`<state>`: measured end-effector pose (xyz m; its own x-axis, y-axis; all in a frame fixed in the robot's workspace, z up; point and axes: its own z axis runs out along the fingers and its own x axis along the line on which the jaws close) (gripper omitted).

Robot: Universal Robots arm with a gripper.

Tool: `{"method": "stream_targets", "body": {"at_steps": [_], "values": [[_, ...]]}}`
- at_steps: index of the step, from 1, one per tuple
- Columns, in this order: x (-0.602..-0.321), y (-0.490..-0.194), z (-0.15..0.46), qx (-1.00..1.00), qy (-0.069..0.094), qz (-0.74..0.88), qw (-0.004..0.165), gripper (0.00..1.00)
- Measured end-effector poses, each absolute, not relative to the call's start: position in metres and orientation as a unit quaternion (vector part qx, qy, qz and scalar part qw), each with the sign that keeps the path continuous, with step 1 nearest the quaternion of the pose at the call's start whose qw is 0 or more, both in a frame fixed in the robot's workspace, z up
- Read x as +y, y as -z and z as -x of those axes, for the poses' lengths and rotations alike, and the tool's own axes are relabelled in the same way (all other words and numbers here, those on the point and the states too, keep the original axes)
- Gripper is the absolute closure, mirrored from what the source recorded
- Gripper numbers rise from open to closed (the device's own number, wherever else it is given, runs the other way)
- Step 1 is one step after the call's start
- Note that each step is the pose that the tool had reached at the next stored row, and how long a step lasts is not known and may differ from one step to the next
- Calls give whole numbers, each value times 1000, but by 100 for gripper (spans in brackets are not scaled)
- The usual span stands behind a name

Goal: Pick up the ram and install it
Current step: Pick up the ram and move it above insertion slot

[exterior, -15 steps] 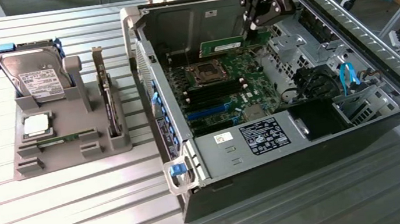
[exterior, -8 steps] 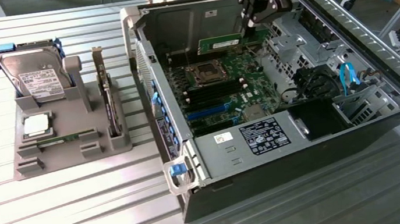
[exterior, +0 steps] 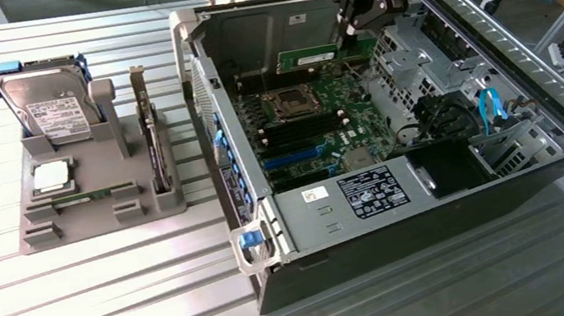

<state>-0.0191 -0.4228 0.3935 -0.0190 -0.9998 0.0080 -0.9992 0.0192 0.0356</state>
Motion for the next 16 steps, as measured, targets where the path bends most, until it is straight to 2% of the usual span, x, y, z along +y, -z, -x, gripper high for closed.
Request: {"method": "stream_targets", "body": {"at_steps": [16], "values": [[-423, -383, 19, -714, 13, -700, 12, 88]]}}
